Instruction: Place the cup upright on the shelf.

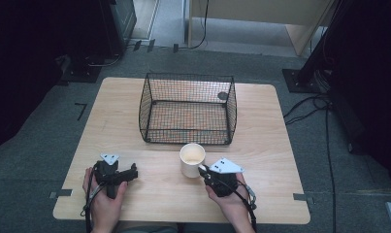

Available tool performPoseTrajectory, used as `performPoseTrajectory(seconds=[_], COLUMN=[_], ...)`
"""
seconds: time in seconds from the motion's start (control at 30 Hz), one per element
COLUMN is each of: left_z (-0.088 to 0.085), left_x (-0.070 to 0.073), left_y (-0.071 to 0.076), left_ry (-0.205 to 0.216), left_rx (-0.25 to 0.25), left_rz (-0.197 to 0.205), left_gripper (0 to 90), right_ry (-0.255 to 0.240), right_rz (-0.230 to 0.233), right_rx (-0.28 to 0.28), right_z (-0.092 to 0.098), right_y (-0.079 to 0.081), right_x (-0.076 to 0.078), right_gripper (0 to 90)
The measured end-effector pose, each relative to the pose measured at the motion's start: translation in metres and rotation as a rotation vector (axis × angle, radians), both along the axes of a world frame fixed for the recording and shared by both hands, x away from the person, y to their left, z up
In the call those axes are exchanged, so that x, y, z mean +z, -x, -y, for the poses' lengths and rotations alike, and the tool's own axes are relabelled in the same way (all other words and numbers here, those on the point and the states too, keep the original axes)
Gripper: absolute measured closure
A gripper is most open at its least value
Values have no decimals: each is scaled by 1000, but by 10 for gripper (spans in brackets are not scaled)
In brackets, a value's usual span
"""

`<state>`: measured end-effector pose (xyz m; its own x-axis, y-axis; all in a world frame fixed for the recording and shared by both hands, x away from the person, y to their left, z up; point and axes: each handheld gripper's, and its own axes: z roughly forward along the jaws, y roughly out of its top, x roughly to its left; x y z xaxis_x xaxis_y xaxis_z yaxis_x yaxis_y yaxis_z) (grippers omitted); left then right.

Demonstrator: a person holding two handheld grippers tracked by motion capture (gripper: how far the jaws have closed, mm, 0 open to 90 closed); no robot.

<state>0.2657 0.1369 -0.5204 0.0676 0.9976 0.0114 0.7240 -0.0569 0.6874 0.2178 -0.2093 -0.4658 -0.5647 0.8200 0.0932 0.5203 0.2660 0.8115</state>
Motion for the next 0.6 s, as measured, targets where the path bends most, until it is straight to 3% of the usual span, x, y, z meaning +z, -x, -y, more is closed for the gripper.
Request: performPoseTrajectory(seconds=[0.23,0.6], left_z=[0,0], left_x=[0,0], left_y=[0,0], left_ry=[0,2], left_rx=[0,2], left_rz=[0,2], left_gripper=[0,0], right_ry=[-41,-41], right_rz=[8,31], right_rx=[15,69], right_z=[5,6], right_y=[-2,-7], right_x=[15,36], right_gripper=[809,809])
